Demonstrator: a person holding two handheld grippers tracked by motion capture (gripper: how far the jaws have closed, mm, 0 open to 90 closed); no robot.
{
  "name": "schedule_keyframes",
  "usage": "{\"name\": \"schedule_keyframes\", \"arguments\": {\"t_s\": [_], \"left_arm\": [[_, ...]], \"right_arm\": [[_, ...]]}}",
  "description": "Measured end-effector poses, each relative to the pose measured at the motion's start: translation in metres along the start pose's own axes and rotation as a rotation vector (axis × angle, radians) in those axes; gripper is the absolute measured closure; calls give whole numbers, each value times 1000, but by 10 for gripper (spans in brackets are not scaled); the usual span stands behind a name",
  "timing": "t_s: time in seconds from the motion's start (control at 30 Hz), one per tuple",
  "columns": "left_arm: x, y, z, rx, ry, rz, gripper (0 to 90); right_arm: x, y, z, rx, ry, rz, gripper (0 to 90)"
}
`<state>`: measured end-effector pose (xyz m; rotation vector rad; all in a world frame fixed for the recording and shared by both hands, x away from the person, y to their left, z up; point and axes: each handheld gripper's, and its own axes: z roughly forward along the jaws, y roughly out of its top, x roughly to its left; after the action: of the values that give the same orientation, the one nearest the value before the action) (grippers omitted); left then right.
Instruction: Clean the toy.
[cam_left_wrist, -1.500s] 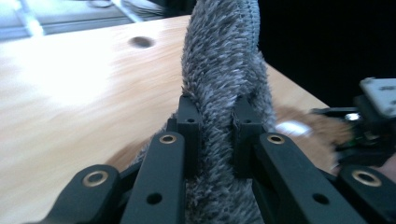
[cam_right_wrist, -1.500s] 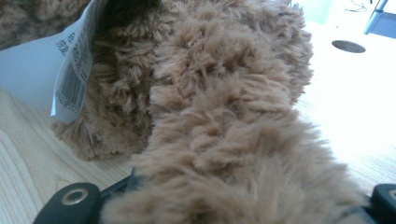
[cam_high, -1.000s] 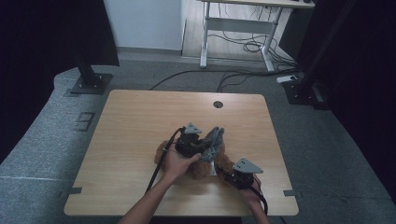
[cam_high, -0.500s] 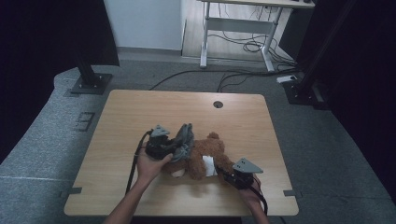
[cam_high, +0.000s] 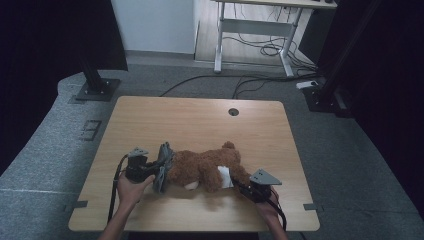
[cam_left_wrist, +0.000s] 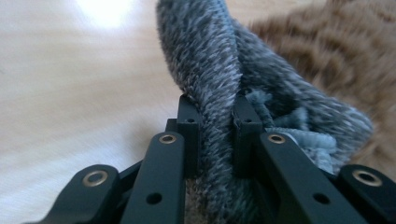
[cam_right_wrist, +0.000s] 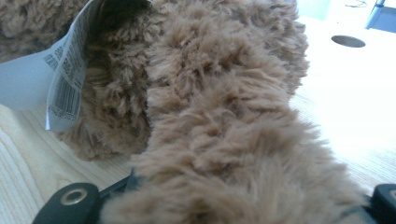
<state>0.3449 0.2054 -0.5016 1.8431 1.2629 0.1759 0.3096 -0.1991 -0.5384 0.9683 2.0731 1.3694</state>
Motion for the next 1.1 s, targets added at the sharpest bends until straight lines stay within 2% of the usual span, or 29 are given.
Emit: {"name": "schedule_keyframes", "arguments": {"t_s": [0.07,0.17,0.37,0.5,0.63,0.73,0.87,0.97,1.1], "left_arm": [[-2,-1,4,-8,-32,-23,778],[-8,4,11,-32,-64,-36,784],[-18,18,18,-92,-67,-16,791],[-19,28,21,-120,-85,-18,790],[-17,39,28,-136,-74,-15,790],[-11,41,31,-123,-57,-15,790],[0,34,27,-101,-47,-29,787],[6,31,20,-105,-43,-39,779],[6,42,-5,-183,-67,-44,777]], "right_arm": [[2,0,1,-8,2,-10,659],[6,2,5,-19,7,-23,663],[13,9,17,-45,-15,-76,668],[5,13,22,-49,-39,-91,668],[-5,19,30,-45,-77,-113,668],[-10,21,36,-42,-85,-109,668],[-11,19,33,-43,-71,-115,667],[-11,16,30,-41,-56,-113,665],[-9,13,28,-37,-31,-118,662]]}}
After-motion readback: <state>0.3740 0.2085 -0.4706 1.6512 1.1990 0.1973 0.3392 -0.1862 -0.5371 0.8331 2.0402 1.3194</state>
